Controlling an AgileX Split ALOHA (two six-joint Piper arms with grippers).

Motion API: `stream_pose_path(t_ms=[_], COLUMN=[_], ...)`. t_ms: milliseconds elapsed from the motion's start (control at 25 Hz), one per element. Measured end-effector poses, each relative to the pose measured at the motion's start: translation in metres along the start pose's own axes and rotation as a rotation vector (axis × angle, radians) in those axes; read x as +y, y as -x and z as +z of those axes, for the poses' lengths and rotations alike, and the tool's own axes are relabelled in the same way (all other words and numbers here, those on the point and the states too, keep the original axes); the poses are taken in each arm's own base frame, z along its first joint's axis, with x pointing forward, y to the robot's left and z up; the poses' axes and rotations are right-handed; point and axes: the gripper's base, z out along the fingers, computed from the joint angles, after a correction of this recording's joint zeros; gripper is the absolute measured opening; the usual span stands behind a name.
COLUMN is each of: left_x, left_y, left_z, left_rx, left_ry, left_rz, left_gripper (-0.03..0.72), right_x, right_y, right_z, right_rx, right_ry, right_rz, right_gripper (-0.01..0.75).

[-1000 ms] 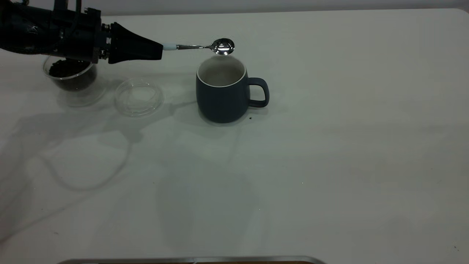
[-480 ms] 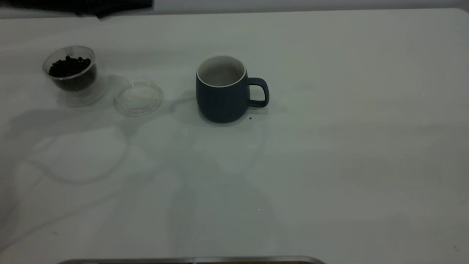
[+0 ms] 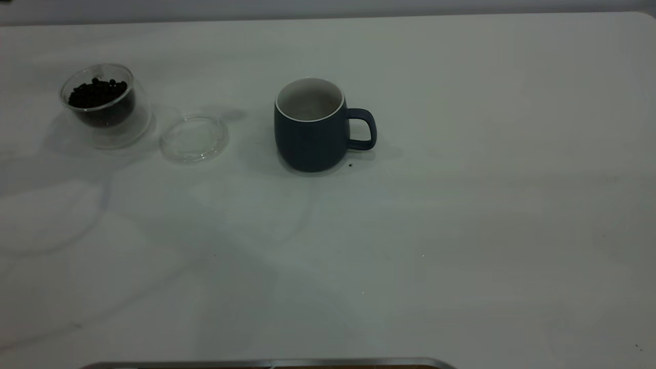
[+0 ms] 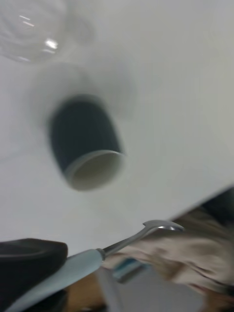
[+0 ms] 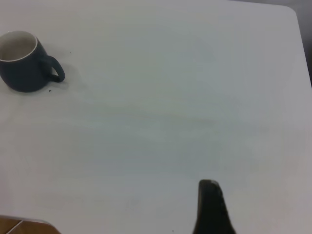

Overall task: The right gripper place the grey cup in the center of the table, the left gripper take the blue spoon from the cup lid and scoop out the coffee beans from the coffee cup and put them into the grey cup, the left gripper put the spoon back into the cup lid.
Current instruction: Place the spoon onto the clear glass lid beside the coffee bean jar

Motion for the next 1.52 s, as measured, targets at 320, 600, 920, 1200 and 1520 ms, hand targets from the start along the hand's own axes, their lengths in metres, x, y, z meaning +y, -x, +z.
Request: stream_pose_path(t_ms=[320, 600, 920, 1200, 1520], left_x=[0.013, 0.030, 0.045, 0.050, 0.056], left_y=[-0.015, -0.033, -0.079, -0.100, -0.117], left_z=[0.000, -0.020, -0.032, -0.025, -0.001], left_rx=[0.083, 0.057, -0.078, -0.215, -0.178], left_ry=[0.020, 0.073, 0.179, 0.290, 0.262], left_rz=[-0.103, -0.365, -0.561, -0.584, -0.631], left_gripper=[0.132, 0.132, 0.132, 0.132, 0.132], right_x=[0.000, 0.000, 0.000, 0.000, 0.000], right_y=[0.000, 0.000, 0.000, 0.000, 0.000], right_z=[0.000, 0.000, 0.000, 0.000, 0.000], right_rx=[0.000, 0.000, 0.000, 0.000, 0.000], right_ry=[0.000, 0.000, 0.000, 0.000, 0.000], right_rz=[0.000, 0.000, 0.000, 0.000, 0.000], right_gripper=[0.531, 0.531, 0.531, 0.531, 0.531])
